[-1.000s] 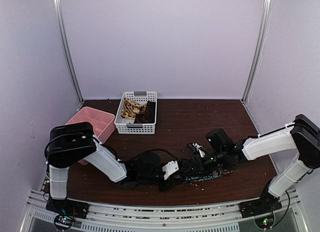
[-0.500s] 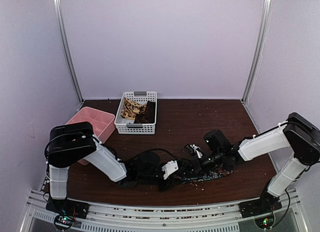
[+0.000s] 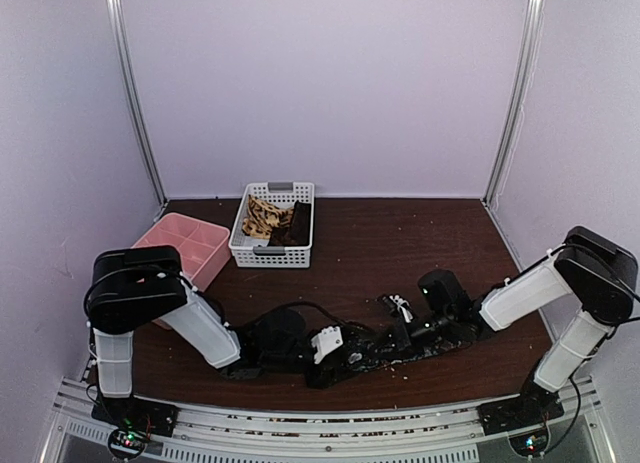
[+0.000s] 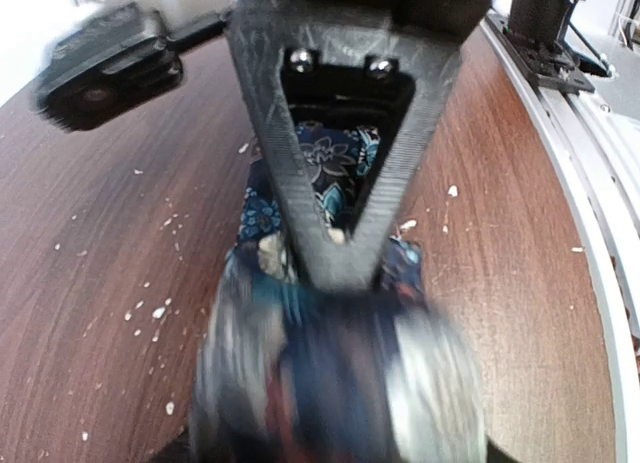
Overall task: Roll the ties
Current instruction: Roll the tie at the center of the board.
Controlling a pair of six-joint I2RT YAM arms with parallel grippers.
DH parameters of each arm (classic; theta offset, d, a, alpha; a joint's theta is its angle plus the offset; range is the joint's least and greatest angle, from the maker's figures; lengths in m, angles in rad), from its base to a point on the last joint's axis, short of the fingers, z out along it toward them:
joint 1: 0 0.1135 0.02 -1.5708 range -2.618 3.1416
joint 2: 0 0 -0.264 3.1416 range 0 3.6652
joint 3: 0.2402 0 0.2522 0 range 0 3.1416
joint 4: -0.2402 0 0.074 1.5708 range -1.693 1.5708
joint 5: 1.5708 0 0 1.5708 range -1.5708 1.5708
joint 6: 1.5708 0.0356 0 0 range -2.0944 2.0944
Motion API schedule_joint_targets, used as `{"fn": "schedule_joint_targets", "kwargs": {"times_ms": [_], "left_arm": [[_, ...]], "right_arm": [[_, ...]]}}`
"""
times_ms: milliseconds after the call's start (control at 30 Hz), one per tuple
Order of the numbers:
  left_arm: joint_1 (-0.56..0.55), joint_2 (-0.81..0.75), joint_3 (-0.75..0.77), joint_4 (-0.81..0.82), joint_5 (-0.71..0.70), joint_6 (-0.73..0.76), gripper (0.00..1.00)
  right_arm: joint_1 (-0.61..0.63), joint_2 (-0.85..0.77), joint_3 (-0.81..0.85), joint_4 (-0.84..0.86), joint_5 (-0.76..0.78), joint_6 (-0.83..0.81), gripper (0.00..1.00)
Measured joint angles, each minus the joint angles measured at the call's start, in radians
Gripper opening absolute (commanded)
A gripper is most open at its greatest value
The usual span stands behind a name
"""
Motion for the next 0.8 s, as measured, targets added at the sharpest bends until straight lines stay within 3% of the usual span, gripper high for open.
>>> {"fn": "schedule_joint_targets", "kwargs": {"times_ms": [267, 633, 700, 800], "left_arm": [[-0.003, 0.042, -0.018, 0.135, -0.033, -0.003, 0.72], [-0.026, 0.171, 0.120, 0.202, -0.050, -0.087, 0.75], [-0.032, 0.185, 0.141, 0.213, -0.053, -0.103, 0.71], [-0.035, 0.199, 0.151, 0.238, -0.068, -0.133, 0.51]], "right_arm": [[-0.063, 0.053, -0.025, 0.014, -0.022, -0.045, 0.00], [-0.064, 0.060, -0.023, 0.023, -0.027, -0.059, 0.00], [-0.063, 0.063, -0.023, 0.030, -0.027, -0.054, 0.00], [-0.058, 0.067, -0.023, 0.044, -0.021, -0.041, 0.00]]}}
